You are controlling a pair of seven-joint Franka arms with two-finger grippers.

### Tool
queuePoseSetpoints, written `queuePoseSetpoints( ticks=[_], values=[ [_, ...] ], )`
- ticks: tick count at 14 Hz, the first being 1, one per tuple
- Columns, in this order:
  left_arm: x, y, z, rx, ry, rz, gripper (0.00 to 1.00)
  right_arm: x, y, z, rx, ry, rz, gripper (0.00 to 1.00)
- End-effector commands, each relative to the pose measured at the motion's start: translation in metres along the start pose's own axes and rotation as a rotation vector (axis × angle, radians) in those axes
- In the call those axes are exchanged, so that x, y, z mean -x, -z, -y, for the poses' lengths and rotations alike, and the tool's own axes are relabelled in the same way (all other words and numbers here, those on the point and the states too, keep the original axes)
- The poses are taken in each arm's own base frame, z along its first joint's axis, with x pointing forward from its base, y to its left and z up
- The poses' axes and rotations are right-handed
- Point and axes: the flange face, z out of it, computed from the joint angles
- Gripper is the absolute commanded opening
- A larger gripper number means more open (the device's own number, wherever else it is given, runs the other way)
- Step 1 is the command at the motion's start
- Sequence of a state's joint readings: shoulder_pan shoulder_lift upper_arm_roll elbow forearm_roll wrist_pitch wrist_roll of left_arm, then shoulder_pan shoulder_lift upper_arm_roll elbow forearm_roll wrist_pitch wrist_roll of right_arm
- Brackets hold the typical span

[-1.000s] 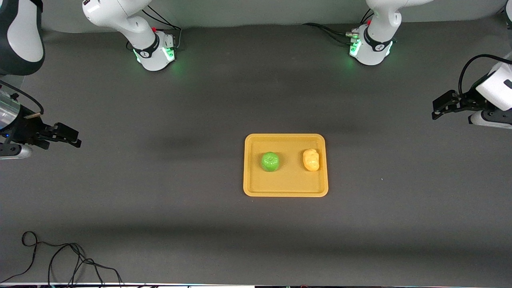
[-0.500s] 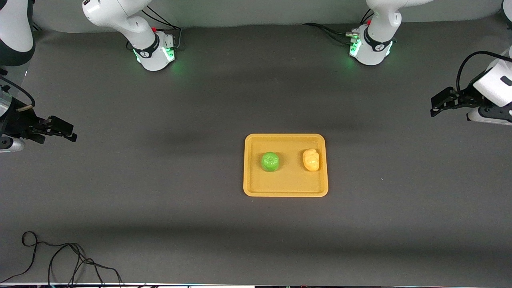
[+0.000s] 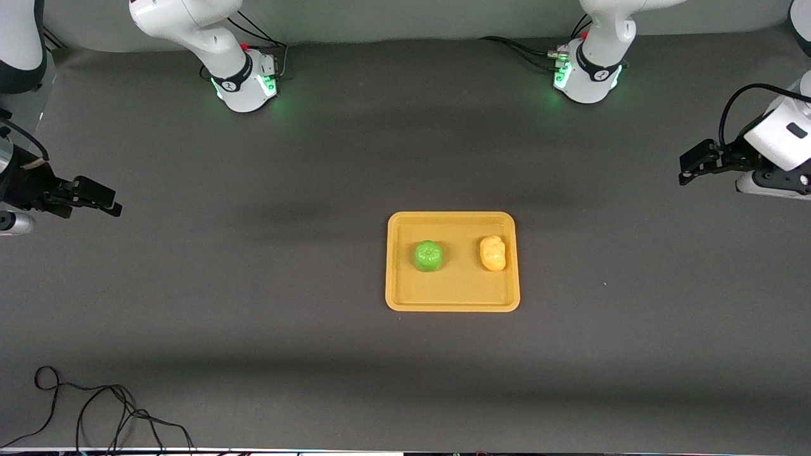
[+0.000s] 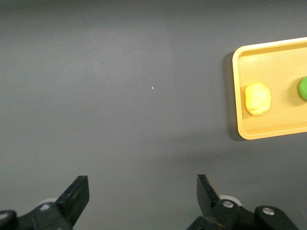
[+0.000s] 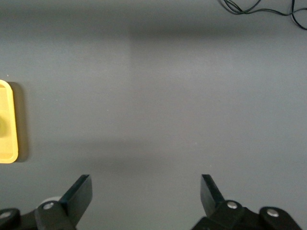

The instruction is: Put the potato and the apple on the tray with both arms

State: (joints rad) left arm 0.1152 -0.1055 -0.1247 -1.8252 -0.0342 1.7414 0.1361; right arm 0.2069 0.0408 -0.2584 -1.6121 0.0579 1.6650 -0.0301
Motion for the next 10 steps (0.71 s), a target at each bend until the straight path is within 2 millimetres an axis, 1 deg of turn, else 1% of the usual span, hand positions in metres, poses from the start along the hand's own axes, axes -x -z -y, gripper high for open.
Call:
queuePoseSetpoints(
  ticks=[1,3,5,6,10],
  values=[
    [0.009,0.001,-0.005,-0.018,-0.011,-0.014,1.0,0.011,0.01,-0.013,0.01,-0.03,0.001,1.0],
    [0.009,0.0,-0.005,-0.018,-0.009,-0.012,1.0,0.011,0.01,-0.016,0.01,-0.035,0.002,1.0],
    [0.009,0.0,-0.006,-0.018,-0.011,-0.009,1.0,0.016,0.014,-0.003,0.011,-0.014,-0.003,1.0],
    [0.01,0.001,-0.006,-0.018,-0.011,-0.011,1.0,0.015,0.014,-0.001,0.011,-0.008,-0.006,1.0],
    [0.01,0.0,-0.006,-0.016,-0.01,-0.006,1.0,0.011,0.012,-0.001,0.045,0.006,-0.031,1.0]
  ],
)
